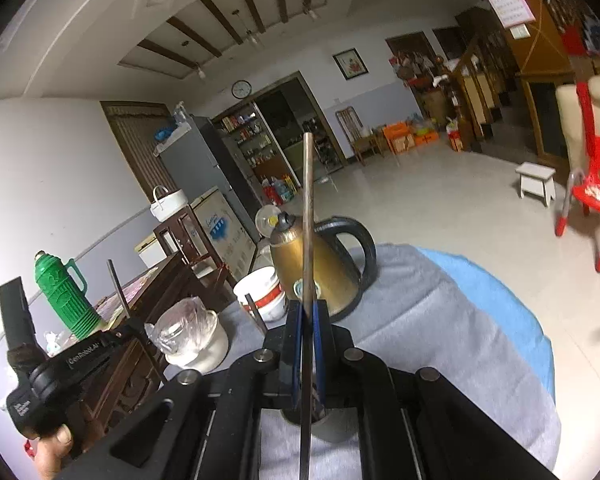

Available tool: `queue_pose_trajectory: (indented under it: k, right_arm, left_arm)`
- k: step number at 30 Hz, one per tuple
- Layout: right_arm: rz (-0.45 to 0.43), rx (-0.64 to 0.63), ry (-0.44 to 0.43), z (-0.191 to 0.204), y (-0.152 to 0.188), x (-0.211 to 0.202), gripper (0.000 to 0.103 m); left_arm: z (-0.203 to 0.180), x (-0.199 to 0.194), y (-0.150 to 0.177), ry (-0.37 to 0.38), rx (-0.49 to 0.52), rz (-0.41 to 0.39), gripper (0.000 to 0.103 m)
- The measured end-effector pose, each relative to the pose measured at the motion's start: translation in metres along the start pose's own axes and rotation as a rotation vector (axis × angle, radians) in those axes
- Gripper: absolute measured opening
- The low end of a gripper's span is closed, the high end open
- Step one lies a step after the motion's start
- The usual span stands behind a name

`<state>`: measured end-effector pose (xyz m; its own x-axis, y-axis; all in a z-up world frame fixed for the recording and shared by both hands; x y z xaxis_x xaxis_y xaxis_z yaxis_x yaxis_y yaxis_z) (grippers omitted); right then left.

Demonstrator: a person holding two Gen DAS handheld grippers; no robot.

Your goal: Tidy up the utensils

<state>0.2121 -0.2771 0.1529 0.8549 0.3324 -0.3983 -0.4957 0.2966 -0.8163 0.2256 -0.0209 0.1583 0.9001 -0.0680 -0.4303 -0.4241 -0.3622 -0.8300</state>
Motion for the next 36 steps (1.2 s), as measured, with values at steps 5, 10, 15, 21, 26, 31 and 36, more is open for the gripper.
queue_pose_trajectory:
  k: [5, 10, 15, 21, 26, 31, 36]
  right_arm:
    - [-0.044, -0.045, 0.024, 0.009, -0.010, 0.022, 0.006]
    - [-0.068, -0.074, 0.048, 0.014, -0.012, 0.053, 0.006]
    - [-0.075, -0.102, 0.059, 0.017, -0.008, 0.081, 0.006]
    - [-0.048, -0.123, 0.073, 0.015, 0.010, 0.111, 0.006]
    - [-0.010, -0.134, 0.089, 0.007, 0.029, 0.126, 0.006]
    - [0.011, -0.146, 0.097, 0.002, 0.042, 0.125, 0.006]
    - [0.043, -0.160, 0.104, -0.001, 0.055, 0.127, 0.006]
  left_arm:
    - [-0.009, 0.013, -0.009, 0.023, -0.027, -0.051, 0.006]
    - [-0.018, 0.037, -0.004, 0.029, -0.017, -0.056, 0.006]
    - [-0.018, 0.064, 0.008, 0.021, -0.011, -0.024, 0.006]
    - [-0.018, 0.086, 0.025, 0.013, -0.001, 0.010, 0.006]
    - [-0.016, 0.097, 0.037, 0.003, 0.015, 0.041, 0.006]
    - [-0.014, 0.104, 0.051, -0.003, 0.024, 0.076, 0.006]
    - [-0.015, 0.107, 0.063, -0.006, 0.037, 0.113, 0.006]
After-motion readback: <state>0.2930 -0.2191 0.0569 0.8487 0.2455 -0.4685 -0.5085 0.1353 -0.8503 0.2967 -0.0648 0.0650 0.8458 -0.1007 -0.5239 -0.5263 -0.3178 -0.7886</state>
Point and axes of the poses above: each gripper's, at about its wrist camera, not at the fingertips, and x roughly the way its jaws point, z to its left, y to its underside, the point moved 7 cm from there along x, roughly the way its jaws point, and after that the axes turned 3 degrees about y, right-handed, at the moved point
